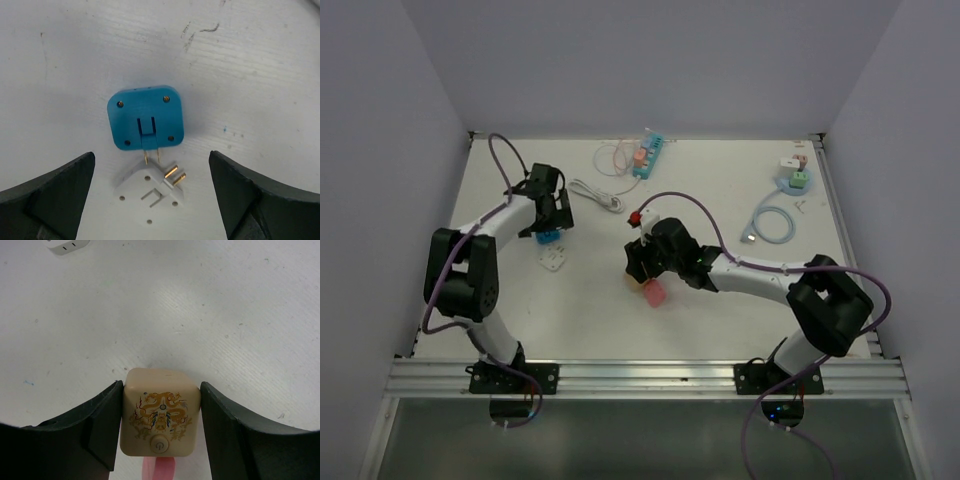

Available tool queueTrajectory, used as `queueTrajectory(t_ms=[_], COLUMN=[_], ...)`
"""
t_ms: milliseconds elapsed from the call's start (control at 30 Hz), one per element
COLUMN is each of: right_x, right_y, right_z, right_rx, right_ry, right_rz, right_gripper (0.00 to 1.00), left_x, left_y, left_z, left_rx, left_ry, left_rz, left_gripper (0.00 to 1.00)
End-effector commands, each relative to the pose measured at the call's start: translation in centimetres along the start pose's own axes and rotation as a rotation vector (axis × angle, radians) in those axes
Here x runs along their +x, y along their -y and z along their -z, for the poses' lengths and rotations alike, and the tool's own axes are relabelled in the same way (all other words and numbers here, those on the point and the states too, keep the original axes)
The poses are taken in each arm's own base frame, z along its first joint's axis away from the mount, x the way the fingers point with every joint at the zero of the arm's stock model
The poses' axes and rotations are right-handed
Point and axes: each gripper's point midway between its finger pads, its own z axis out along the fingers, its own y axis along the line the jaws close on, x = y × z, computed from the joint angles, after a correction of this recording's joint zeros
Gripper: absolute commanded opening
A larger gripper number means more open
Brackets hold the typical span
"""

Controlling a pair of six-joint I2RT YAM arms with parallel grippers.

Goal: Pull the plug off the socket

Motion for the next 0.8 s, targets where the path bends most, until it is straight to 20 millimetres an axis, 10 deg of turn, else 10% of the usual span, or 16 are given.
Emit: queueTrajectory(t_ms=[0, 367, 767], right_x=[-0.5, 0.3, 0.2], right_y=[-0.1, 0.0, 1.7], right_z=[-0.7, -3.5, -5.1], right_rx=[-0.008, -0.039, -0.154], right_ry=[-0.002, -0.130, -0.201], right_rz=[0.006, -0.104, -0.279], right_gripper=[0.00, 0.10, 0.43], left_x=[-2.7, 0.9, 4.7], left_y=[1.4, 3.8, 6.0], left_z=[4.3, 11.8, 13.8], left_rx=[0.148, 0.521, 0.648], left_ry=[0.127, 0.255, 0.238], left_rz=[0.028, -0.012, -0.121], left_gripper=[1.00, 1.00, 1.00])
